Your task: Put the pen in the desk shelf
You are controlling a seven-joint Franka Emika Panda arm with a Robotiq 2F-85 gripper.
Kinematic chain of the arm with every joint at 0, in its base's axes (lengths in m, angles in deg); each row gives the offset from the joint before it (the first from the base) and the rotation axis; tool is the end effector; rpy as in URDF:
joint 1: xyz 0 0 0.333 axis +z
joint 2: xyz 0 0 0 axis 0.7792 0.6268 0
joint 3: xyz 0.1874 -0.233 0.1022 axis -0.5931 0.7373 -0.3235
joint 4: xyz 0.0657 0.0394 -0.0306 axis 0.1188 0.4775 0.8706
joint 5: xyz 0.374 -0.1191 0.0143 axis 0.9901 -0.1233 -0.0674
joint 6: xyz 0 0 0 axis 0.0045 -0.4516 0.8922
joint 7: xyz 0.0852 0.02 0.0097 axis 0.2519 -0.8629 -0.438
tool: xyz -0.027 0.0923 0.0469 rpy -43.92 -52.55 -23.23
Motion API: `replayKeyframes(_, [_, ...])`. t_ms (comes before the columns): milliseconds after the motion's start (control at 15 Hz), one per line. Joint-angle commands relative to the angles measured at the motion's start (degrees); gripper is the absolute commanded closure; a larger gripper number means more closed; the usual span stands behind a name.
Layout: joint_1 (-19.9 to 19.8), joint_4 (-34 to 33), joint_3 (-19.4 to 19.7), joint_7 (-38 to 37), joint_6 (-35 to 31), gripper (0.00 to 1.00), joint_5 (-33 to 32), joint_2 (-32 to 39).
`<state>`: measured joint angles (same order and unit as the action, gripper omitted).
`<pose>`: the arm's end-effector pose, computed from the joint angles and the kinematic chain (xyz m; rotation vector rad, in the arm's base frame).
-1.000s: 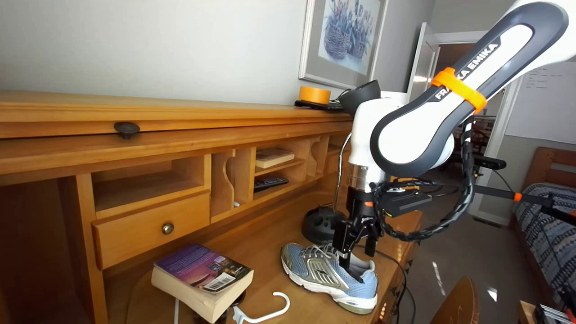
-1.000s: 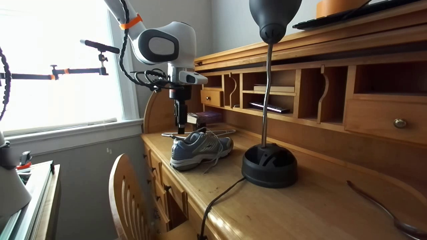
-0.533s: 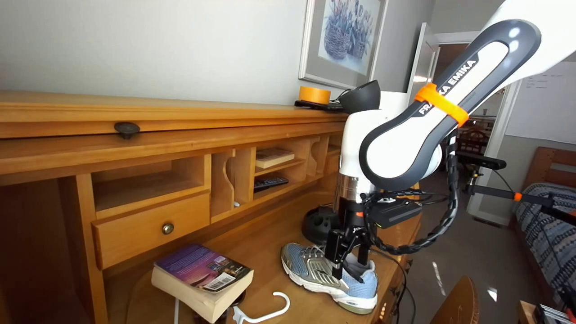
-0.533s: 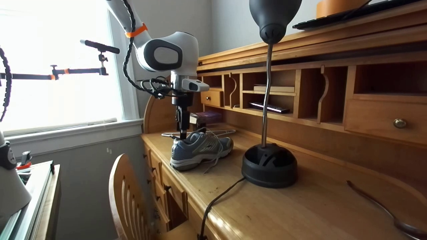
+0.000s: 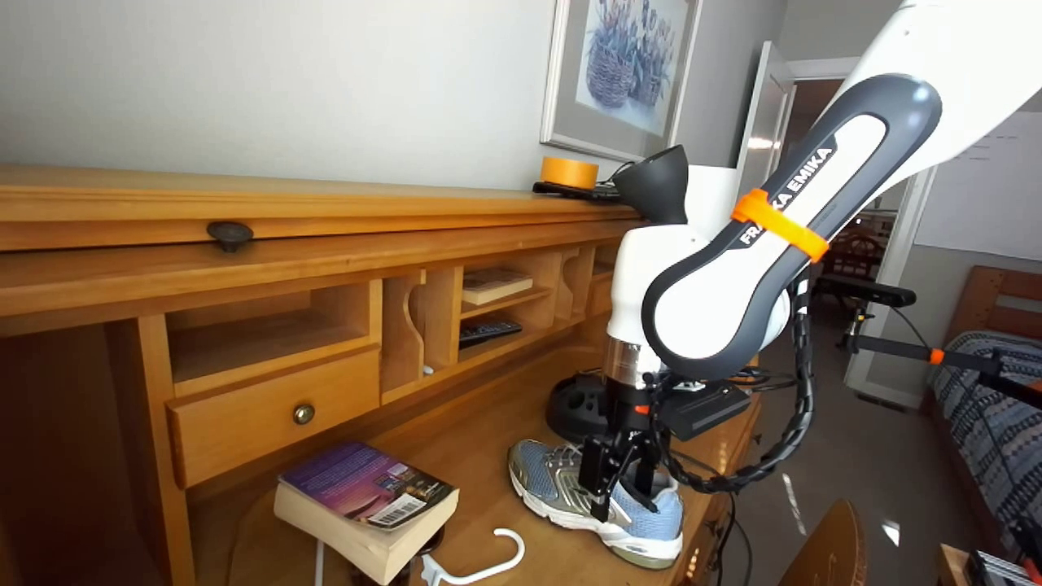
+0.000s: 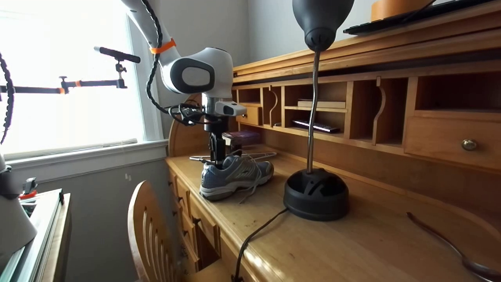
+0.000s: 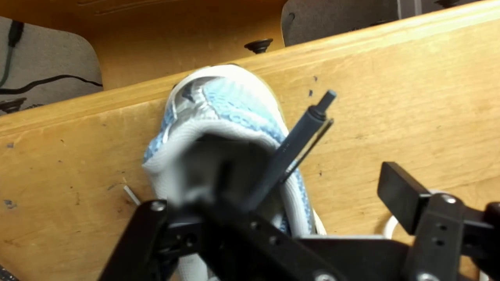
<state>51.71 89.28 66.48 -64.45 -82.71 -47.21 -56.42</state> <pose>0.4903 0.0051 0.2016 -3.0414 0.4294 0.0883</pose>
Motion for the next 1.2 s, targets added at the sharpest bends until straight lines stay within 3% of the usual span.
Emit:
replayKeyframes(0, [0.3, -0.4, -0.2, 0.7, -2.8, 0.31, -0.2, 1.7])
replayKeyframes(133, [0.4, -0.4, -0.3, 0.6, -3.2, 0.46, -0.1, 1.5])
replayKeyframes(267, [0.6, -0.2, -0.2, 0.3, -3.6, 0.52, -0.3, 1.1])
replayKeyframes(333, [0.6, -0.1, -0.1, 0.2, -3.7, 0.30, -0.5, 1.0])
replayKeyframes(533, [0.6, 0.1, -0.2, 0.3, -4.2, 0.19, -0.3, 0.6])
replayKeyframes(733, [0.5, 0.2, -0.4, 0.4, -4.5, 0.32, 0.0, 0.3])
replayKeyframes(800, [0.4, 0.2, -0.5, 0.5, -4.6, 0.50, 0.2, 0.3])
replayKeyframes(1133, [0.1, 0.1, -0.9, 0.9, -4.3, 0.90, 0.9, 0.1])
